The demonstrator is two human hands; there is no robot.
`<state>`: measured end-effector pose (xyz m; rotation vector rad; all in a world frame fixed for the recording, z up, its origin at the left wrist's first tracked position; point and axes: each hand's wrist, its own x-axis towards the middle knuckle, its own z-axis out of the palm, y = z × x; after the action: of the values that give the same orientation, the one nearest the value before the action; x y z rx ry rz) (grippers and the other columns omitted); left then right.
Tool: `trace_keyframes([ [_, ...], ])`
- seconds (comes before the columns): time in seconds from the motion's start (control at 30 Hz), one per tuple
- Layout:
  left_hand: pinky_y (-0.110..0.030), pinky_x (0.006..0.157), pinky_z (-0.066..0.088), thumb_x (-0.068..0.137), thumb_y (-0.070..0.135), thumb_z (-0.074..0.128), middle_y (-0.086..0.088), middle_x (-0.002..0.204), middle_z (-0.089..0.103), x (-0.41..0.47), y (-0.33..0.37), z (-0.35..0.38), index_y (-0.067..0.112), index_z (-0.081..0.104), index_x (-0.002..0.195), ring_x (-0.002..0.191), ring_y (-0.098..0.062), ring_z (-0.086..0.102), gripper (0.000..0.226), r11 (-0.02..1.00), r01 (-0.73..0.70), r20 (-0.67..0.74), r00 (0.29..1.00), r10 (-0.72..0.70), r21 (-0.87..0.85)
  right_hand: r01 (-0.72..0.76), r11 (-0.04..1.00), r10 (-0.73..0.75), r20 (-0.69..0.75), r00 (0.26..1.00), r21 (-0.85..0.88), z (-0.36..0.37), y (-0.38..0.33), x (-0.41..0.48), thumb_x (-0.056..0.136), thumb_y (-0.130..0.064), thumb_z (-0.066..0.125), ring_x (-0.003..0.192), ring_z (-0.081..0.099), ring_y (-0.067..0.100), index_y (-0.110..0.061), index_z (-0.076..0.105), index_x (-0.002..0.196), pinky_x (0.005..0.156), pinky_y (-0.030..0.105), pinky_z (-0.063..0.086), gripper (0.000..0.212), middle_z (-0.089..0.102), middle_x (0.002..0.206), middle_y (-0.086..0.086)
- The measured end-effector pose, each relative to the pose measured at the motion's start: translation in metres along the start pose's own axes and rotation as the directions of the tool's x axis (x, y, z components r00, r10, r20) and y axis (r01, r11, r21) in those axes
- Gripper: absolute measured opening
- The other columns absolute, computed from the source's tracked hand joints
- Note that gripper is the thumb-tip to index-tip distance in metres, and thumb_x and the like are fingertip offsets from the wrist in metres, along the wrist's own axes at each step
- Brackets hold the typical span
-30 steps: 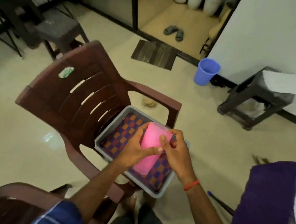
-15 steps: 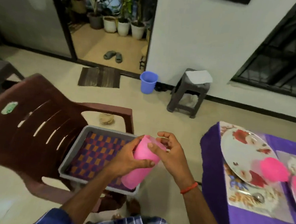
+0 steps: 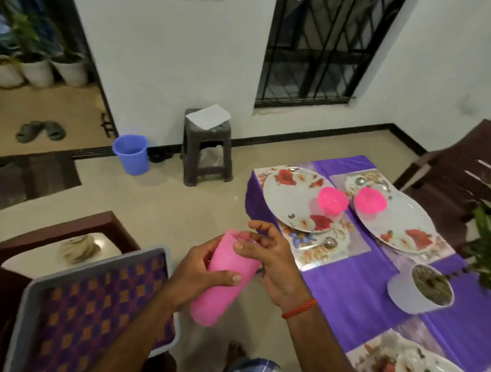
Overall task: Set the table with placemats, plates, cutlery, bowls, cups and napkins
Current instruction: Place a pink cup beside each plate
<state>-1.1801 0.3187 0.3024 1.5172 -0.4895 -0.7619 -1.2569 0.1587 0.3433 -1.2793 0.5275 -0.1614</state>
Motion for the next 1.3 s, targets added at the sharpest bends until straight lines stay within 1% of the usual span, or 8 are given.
trace_keyframes([
  [0.17,-0.040,0.080,0.061,0.053,0.048,0.095,-0.002,0.119,0.074,0.029,0.012,0.026,0.029,0.061,0.134,0.105,-0.027,0.072,0.090,1.000,0.013,0.093,0.996,-0.015,0.016,0.154,0.974,-0.118,-0.213,0.970,0.164,-0.034,-0.010,0.007,0.049,-0.027,0.095,0.106,0.067,0.029,-0.017,0.063,0.113,0.088,0.045,0.056,0.073,0.072,0.111,0.010],
  [0.23,-0.038,0.081,0.061,0.050,0.052,0.096,0.002,0.121,0.073,0.041,0.013,0.036,0.032,0.058,0.137,0.107,-0.025,0.071,0.096,0.999,0.016,0.121,0.992,-0.021,0.036,0.236,0.954,-0.166,-0.332,0.929,0.184,-0.053,-0.027,0.012,0.054,-0.031,0.093,0.096,0.066,0.022,-0.018,0.063,0.108,0.078,0.036,0.056,0.064,0.070,0.103,0.007],
  [0.33,-0.036,0.081,0.061,0.049,0.050,0.097,0.010,0.124,0.071,0.058,0.015,0.047,0.036,0.056,0.138,0.110,-0.021,0.069,0.099,0.999,0.008,0.112,0.994,-0.012,0.033,0.314,0.941,-0.233,-0.438,0.868,0.123,-0.093,-0.053,0.021,0.065,-0.025,0.091,0.091,0.065,0.017,-0.017,0.061,0.113,0.070,0.024,0.054,0.057,0.069,0.102,0.008],
  [0.43,-0.033,0.078,0.061,0.050,0.045,0.095,0.017,0.125,0.068,0.080,0.021,0.057,0.039,0.053,0.139,0.113,-0.014,0.067,0.099,0.997,-0.025,0.098,0.995,0.018,0.071,0.339,0.941,-0.295,-0.522,0.800,-0.012,-0.141,-0.067,0.036,0.068,-0.034,0.088,0.105,0.065,0.018,-0.022,0.061,0.117,0.077,0.023,0.055,0.058,0.069,0.117,0.009],
  [0.57,-0.032,0.076,0.062,0.049,0.046,0.095,0.021,0.122,0.066,0.114,0.026,0.066,0.044,0.051,0.138,0.112,-0.011,0.065,0.099,0.991,-0.054,0.048,0.998,0.048,0.122,0.259,0.944,-0.330,-0.593,0.735,-0.204,-0.200,-0.068,0.060,0.064,-0.033,0.092,0.117,0.058,0.015,-0.030,0.060,0.118,0.088,0.030,0.052,0.063,0.062,0.124,0.001],
  [0.77,-0.034,0.073,0.064,0.053,0.039,0.096,0.026,0.115,0.065,0.161,0.024,0.079,0.043,0.053,0.134,0.110,-0.022,0.065,0.092,0.986,-0.046,-0.018,0.999,0.050,0.161,0.128,0.930,-0.325,-0.606,0.725,-0.346,-0.266,-0.050,0.102,0.068,-0.018,0.093,0.121,0.052,0.020,-0.031,0.052,0.125,0.097,0.042,0.051,0.072,0.054,0.130,-0.003],
  [0.97,-0.045,0.081,0.064,0.045,0.051,0.095,0.017,0.125,0.063,0.191,0.019,0.080,0.040,0.051,0.140,0.115,-0.023,0.063,0.105,0.978,-0.047,-0.052,0.997,0.059,0.201,-0.072,0.815,-0.376,-0.619,0.689,-0.576,-0.313,-0.017,0.136,0.063,-0.019,0.095,0.121,0.051,0.030,-0.018,0.051,0.130,0.098,0.046,0.048,0.081,0.055,0.131,0.011],
  [1.3,-0.032,0.074,0.063,0.038,0.060,0.094,0.016,0.126,0.062,0.216,0.009,0.071,0.039,0.051,0.137,0.114,-0.024,0.063,0.110,0.966,-0.022,-0.063,0.997,0.039,0.257,-0.149,0.787,-0.326,-0.608,0.724,-0.599,-0.331,0.018,0.161,0.065,-0.025,0.095,0.125,0.049,0.029,-0.017,0.047,0.137,0.100,0.049,0.049,0.087,0.053,0.137,0.010],
])
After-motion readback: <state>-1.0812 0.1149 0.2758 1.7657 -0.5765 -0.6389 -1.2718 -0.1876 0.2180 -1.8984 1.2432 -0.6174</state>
